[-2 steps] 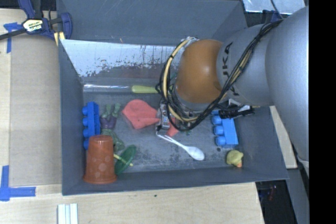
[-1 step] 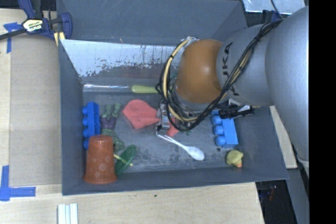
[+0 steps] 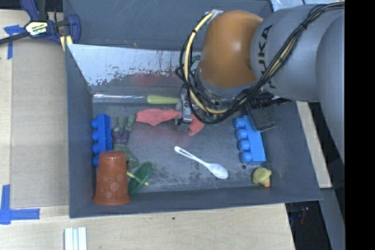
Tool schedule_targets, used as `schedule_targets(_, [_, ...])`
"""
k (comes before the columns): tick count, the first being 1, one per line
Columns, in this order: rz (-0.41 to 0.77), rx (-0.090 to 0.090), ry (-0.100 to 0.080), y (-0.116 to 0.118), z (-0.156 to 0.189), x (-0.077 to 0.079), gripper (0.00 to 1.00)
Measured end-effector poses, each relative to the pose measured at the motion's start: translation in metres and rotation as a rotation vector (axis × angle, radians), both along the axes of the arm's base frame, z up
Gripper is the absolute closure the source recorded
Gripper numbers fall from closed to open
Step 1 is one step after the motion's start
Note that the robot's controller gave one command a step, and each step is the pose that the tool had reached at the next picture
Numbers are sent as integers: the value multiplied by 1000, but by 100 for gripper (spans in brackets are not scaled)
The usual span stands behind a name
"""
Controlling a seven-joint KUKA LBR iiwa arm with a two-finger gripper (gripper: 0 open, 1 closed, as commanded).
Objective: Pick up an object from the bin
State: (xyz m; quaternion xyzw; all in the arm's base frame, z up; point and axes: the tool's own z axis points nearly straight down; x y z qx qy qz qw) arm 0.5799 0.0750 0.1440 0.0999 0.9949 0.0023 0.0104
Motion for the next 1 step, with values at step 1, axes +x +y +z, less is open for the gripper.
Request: schedule_targets(1, [34,-1,9,15,74,-18,100])
